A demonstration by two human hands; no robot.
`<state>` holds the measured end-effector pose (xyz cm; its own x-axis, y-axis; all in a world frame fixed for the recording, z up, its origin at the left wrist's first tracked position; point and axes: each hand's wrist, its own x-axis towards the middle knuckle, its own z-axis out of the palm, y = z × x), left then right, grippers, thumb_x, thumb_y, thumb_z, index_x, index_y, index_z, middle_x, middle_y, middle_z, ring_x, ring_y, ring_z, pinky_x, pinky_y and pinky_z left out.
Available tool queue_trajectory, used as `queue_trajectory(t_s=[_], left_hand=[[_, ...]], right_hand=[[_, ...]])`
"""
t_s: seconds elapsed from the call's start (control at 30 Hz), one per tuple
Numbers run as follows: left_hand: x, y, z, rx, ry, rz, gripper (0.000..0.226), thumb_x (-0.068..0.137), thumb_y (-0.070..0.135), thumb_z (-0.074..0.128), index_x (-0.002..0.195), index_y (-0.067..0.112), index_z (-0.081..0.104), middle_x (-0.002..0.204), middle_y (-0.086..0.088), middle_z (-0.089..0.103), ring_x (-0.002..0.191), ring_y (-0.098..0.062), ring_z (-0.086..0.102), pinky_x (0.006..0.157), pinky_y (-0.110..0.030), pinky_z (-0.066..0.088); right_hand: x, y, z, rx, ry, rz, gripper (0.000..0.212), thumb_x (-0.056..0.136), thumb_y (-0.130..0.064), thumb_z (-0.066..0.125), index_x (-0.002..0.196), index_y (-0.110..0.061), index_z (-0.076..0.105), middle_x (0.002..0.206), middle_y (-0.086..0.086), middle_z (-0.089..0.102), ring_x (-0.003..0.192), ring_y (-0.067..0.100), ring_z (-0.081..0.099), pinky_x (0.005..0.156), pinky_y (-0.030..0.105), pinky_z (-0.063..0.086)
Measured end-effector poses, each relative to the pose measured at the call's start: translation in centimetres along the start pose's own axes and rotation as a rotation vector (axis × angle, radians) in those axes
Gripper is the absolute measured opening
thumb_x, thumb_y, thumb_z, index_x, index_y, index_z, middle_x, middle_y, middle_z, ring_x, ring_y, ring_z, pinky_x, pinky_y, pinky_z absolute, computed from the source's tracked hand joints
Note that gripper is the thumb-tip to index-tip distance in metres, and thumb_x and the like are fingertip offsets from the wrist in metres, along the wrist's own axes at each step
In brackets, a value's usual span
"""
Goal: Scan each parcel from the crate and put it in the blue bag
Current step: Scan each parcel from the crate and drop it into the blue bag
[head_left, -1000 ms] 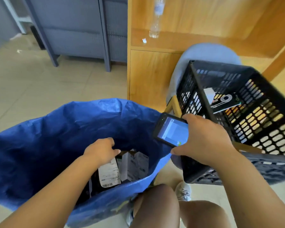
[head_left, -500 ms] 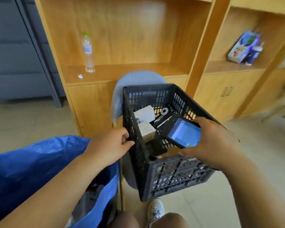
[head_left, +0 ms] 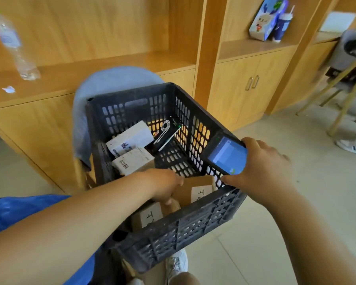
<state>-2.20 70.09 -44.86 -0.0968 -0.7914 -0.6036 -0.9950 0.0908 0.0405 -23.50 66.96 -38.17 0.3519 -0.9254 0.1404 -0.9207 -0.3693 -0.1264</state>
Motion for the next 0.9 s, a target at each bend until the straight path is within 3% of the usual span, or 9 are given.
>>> queue_trajectory(t_s=[0.13,0.23,0.33,0.4,0.5,0.63,0.7,0.77,0.9], left_hand=[[2.7,0.7,1.4,0.064,-0.236,0.069,0.077,0.085,0.008,0.067,0.147,0.033,0.029,0.148,-0.002,0.030,0.131,-0.026,0.034,0.100,-0.035,0.038],[3.7,1.3,2.4,0.037,-0.302,0.035,0.053,0.089,0.019,0.065,0.137,0.025,0.045,0.140,-0.008,0.040,0.127,-0.026,0.042,0.101,-0.036,0.041],[4.2,1.6,3.1,0.074,-0.403,0.010,0.057,0.089,0.021,0.067,0.137,0.015,0.036,0.142,-0.011,0.038,0.130,-0.028,0.039,0.108,-0.042,0.037],[4.0,1.5,2.7,0.085,-0.389,-0.025,0.061,0.090,0.019,0.064,0.140,0.017,0.029,0.138,-0.008,0.034,0.125,-0.028,0.039,0.108,-0.042,0.036],[3.5,1.5,1.7,0.079,-0.387,-0.009,0.050,0.088,0.014,0.064,0.129,0.024,0.037,0.109,0.002,0.030,0.091,-0.017,0.039,0.097,-0.039,0.039],[3.1,2.1,1.1,0.241,-0.412,0.047,0.052,0.090,0.016,0.060,0.136,0.026,0.038,0.139,-0.004,0.029,0.116,-0.028,0.039,0.098,-0.040,0.041],[3.3,2.4,1.0,0.303,-0.391,0.044,0.051,0.091,0.012,0.056,0.137,0.022,0.036,0.140,-0.008,0.034,0.104,-0.024,0.043,0.085,-0.035,0.042],[3.1,2.2,0.5,0.287,-0.328,-0.004,0.053,0.089,0.009,0.055,0.136,0.022,0.036,0.145,-0.012,0.026,0.100,-0.027,0.046,0.076,-0.033,0.042],[1.3,0.4,-0.1,0.266,-0.174,-0.170,0.091,0.078,0.048,0.069,0.149,0.025,0.017,0.150,-0.012,0.011,0.116,-0.037,0.051,0.085,-0.040,0.049]], right_hand=[[1.1,0.0,1.2,0.032,0.012,-0.033,0.074,0.056,-0.060,0.073,0.114,-0.021,0.047,0.097,-0.001,0.056,0.079,0.023,0.046,0.068,0.033,0.033],[1.7,0.0,1.7,0.052,0.036,-0.061,0.073,0.057,-0.058,0.074,0.113,-0.021,0.047,0.095,-0.001,0.056,0.075,0.020,0.040,0.067,0.032,0.031],[1.9,0.0,2.0,0.056,0.035,-0.079,0.074,0.056,-0.058,0.074,0.115,-0.021,0.047,0.095,-0.002,0.056,0.076,0.019,0.041,0.067,0.032,0.031],[1.9,0.1,2.1,0.055,0.039,-0.082,0.073,0.056,-0.058,0.074,0.114,-0.021,0.048,0.094,-0.002,0.056,0.076,0.020,0.042,0.067,0.032,0.032],[2.0,0.2,2.2,0.073,0.037,-0.080,0.075,0.056,-0.058,0.075,0.115,-0.022,0.047,0.097,-0.002,0.056,0.077,0.019,0.042,0.068,0.032,0.033],[1.9,0.1,2.0,0.071,0.025,-0.084,0.078,0.055,-0.060,0.076,0.117,-0.023,0.046,0.099,-0.002,0.057,0.081,0.021,0.046,0.068,0.032,0.033],[1.7,-0.1,1.8,0.069,0.020,-0.086,0.079,0.053,-0.062,0.075,0.115,-0.023,0.046,0.098,-0.002,0.057,0.082,0.021,0.049,0.069,0.033,0.035],[1.3,-0.2,1.5,0.071,0.020,-0.083,0.082,0.050,-0.067,0.070,0.115,-0.022,0.046,0.098,-0.003,0.057,0.083,0.022,0.052,0.069,0.033,0.036],[0.2,-0.4,0.4,0.078,0.004,-0.069,0.089,0.046,-0.074,0.065,0.116,-0.022,0.046,0.098,-0.002,0.057,0.085,0.023,0.052,0.070,0.033,0.038]])
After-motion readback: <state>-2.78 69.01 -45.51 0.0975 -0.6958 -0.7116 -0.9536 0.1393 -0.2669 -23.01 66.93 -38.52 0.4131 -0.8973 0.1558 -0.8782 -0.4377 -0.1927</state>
